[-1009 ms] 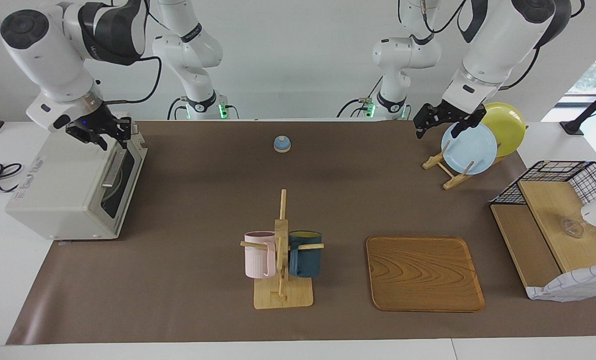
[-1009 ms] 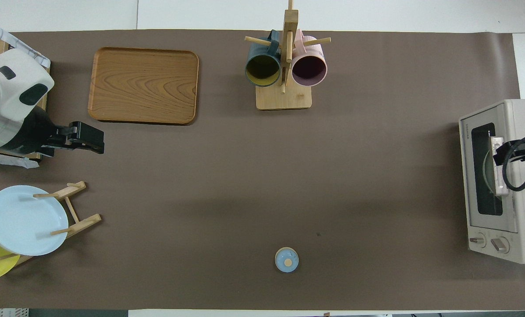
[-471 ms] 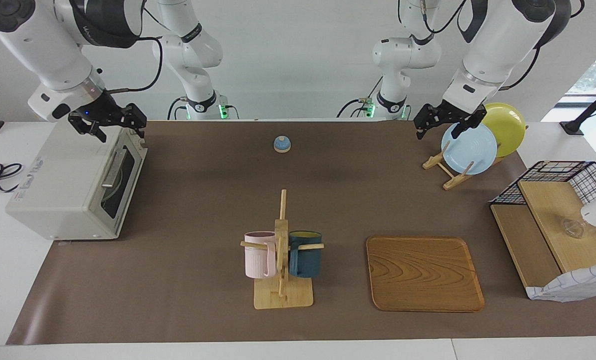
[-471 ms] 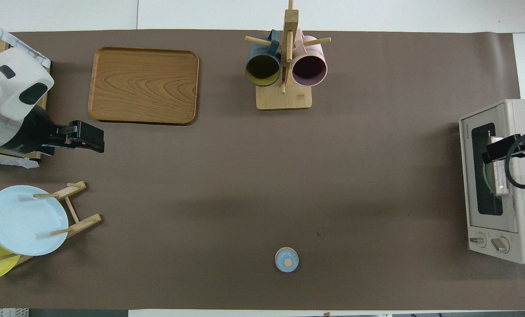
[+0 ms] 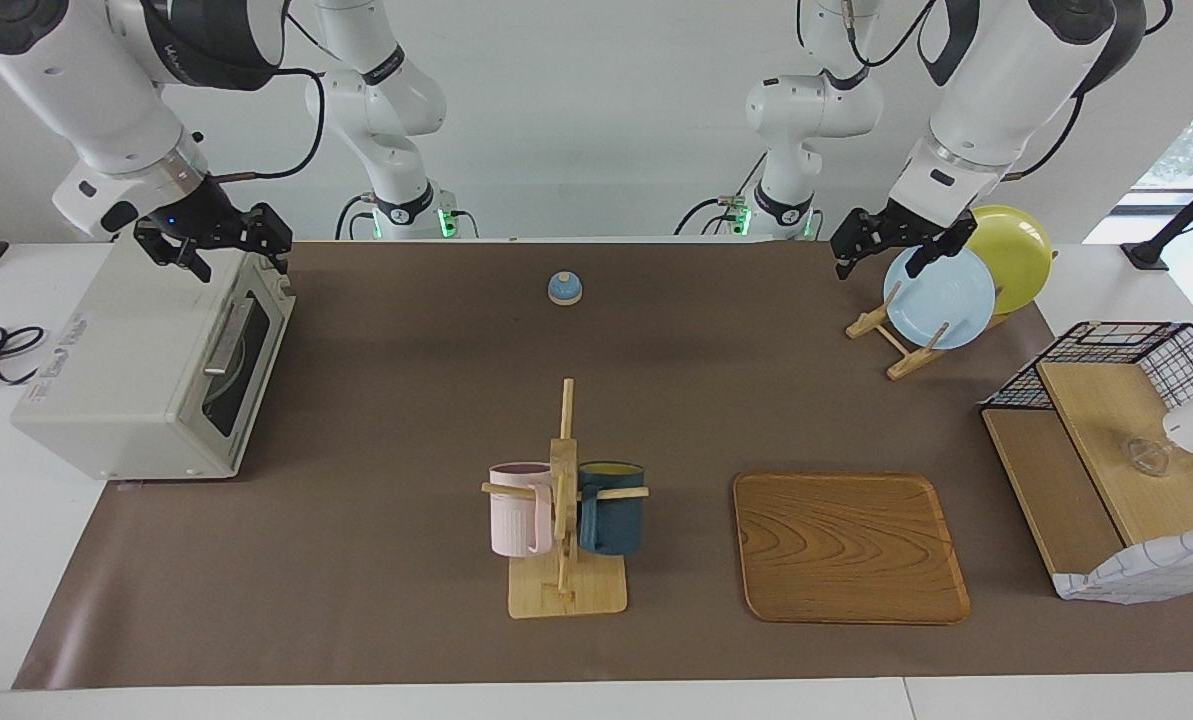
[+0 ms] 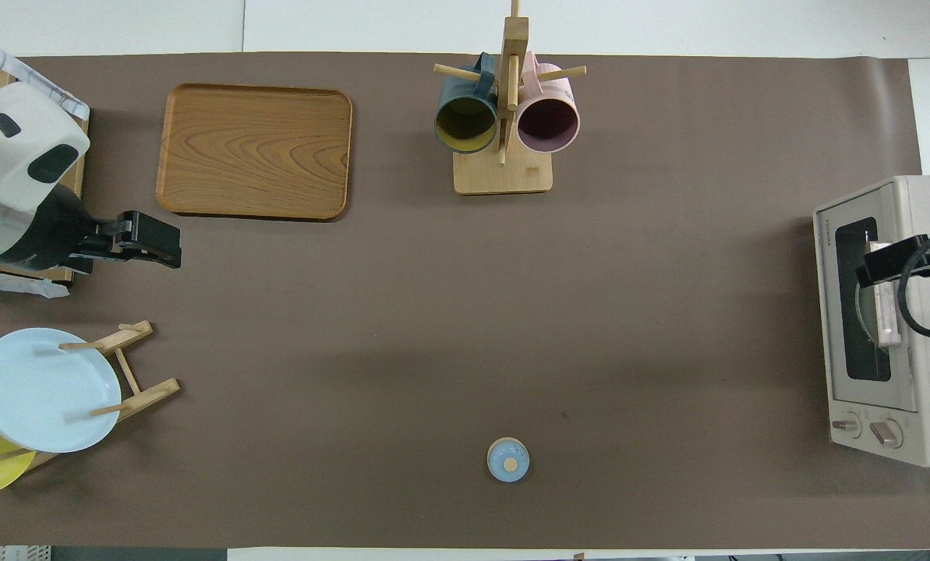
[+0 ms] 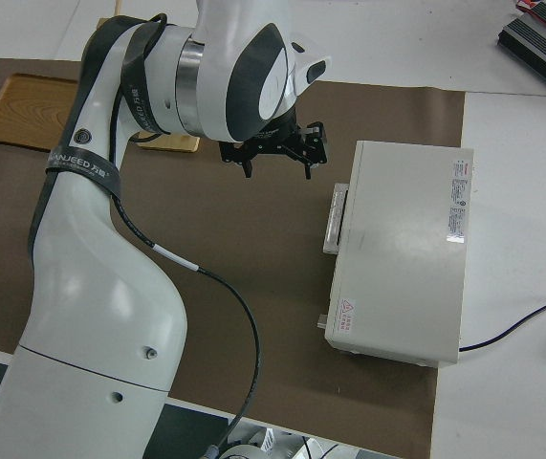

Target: Put corn in oven

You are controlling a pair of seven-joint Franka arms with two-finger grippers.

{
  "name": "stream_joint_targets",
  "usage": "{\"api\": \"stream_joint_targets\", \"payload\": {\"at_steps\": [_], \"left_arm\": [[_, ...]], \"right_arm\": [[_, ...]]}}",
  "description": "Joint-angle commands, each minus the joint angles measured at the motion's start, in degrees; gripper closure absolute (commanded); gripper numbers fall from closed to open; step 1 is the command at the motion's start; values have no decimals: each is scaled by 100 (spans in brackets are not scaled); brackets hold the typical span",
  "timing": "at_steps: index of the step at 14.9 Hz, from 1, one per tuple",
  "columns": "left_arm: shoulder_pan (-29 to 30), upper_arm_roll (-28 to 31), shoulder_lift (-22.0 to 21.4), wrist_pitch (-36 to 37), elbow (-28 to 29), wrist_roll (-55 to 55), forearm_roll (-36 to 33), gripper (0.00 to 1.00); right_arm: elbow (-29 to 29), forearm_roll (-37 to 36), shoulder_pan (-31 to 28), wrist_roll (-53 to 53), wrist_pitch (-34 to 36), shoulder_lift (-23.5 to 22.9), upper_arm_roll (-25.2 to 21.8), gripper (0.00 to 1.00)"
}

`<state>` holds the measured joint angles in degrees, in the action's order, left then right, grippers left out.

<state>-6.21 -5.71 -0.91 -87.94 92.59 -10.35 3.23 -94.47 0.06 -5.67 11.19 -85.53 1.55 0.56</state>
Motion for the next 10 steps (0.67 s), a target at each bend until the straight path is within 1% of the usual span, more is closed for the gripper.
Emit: {"api": "stream_joint_targets", "payload": {"at_steps": [1,3,5,8,10], "left_arm": [[76,-35,-67,-48,31,-46,64,0],[59,-35,-67,-48,31,-46,64,0],[50,-35,-67,-48,31,-46,64,0],[50,-35,-76,-48,31,-46,64,0],[41,-35,-67,-48,31,-46,64,0]], "right_arm": [[16,30,512,-91,80,144,-414,0],[7,29,567,-73,72,162,-530,0],[-10,12,794,-82,63,179,-679,0],[-10,-50,945,-327,63,197,-733,0],[33,-67,858,-363,63,136,-680,0]]}}
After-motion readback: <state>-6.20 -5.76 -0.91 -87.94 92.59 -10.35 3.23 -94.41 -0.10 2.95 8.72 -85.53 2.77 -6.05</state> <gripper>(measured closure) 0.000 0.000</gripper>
